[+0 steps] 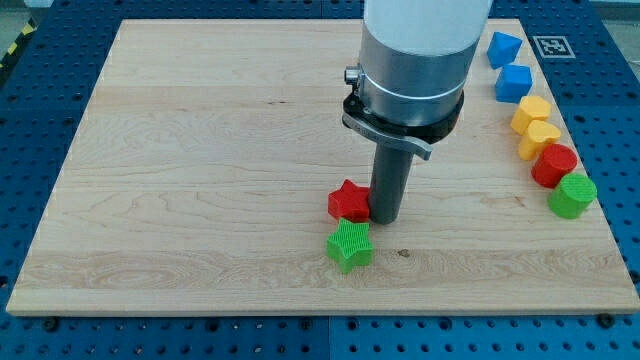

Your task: Slide green circle slightly left

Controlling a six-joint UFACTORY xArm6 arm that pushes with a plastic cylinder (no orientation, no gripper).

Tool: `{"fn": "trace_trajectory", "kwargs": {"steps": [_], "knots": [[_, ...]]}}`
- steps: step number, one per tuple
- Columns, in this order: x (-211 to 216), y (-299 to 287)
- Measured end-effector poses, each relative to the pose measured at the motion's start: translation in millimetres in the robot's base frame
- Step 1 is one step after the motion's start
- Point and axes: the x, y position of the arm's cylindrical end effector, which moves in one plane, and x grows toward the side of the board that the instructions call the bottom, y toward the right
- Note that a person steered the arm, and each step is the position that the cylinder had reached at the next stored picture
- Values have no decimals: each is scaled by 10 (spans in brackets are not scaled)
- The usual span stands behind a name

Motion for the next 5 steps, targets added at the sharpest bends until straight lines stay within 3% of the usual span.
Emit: {"fn": "trace_trajectory", "kwargs": {"steps": [5], "knots": [[-236,165]]}}
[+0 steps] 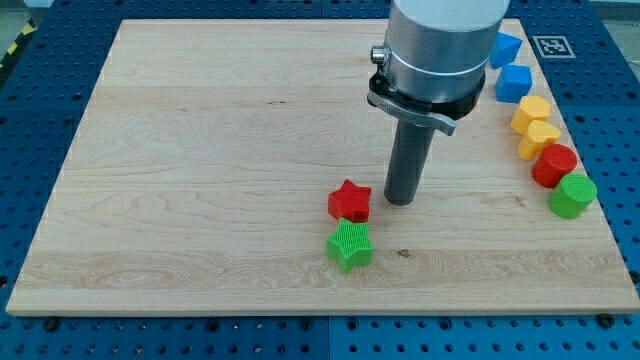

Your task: Slide green circle slightly left

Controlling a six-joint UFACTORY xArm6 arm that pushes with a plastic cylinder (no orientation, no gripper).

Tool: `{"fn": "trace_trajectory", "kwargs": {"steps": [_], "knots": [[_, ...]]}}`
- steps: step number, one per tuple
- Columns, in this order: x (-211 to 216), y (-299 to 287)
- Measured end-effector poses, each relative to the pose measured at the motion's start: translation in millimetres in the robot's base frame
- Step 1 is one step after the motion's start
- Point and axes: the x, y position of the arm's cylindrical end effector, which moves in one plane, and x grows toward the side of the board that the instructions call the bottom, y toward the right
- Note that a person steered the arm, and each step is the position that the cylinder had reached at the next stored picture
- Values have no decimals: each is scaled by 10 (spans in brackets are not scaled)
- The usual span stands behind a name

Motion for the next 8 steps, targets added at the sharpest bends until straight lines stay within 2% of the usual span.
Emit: {"fn": "trace_trajectory", "kwargs": {"steps": [5,6,8], "knots": [[-72,0],[-25,211],[421,791]]}}
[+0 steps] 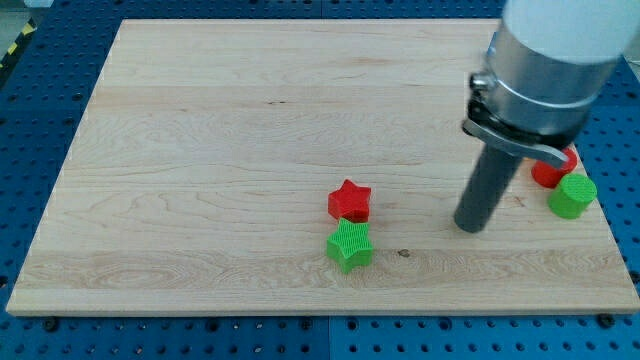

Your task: Slide green circle slightly left

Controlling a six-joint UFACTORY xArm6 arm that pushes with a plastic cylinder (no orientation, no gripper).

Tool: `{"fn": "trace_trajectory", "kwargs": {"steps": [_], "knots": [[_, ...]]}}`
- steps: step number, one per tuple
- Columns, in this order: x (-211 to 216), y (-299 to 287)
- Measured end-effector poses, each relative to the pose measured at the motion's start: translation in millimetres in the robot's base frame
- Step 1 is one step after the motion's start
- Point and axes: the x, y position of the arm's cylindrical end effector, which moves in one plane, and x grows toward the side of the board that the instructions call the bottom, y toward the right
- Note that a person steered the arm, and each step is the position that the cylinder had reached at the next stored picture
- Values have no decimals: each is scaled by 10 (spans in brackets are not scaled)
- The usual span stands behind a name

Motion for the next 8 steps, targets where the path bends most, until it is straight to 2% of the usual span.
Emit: {"fn": "trace_trajectory", "kwargs": {"steps": [2,3,4,5,6,8], "knots": [[517,1282],[424,1676],[85,1825],[-82,1821],[-248,1602],[-248,1369]]}}
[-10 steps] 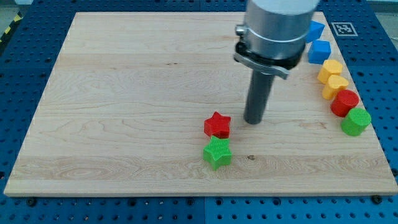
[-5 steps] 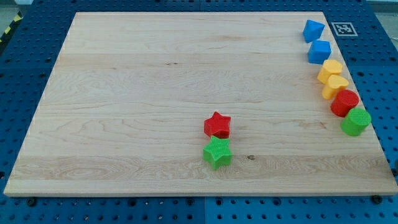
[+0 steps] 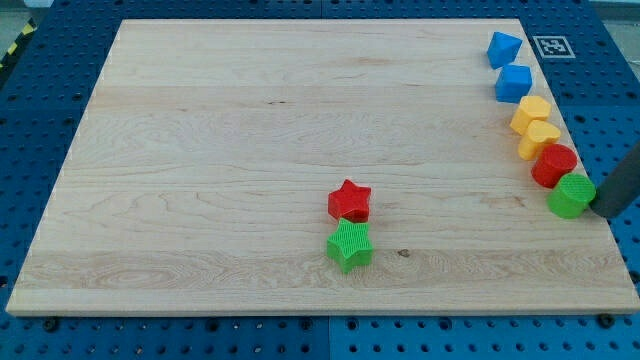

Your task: Slide green circle slightly left

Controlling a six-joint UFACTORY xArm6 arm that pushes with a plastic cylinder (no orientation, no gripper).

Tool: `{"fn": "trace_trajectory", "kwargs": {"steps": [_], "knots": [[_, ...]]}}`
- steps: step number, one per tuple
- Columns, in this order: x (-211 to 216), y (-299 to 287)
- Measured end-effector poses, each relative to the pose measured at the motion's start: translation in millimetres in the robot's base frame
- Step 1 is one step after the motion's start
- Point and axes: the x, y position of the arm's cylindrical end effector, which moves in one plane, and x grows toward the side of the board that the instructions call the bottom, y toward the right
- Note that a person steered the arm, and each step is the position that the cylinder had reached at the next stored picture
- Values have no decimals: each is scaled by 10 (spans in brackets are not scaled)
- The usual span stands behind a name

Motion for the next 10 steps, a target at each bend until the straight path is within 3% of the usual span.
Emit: {"fn": "trace_trajectory", "kwargs": {"steps": [4,6,10], "knots": [[-47,-191],[-230,-589],[-145,-824]]}}
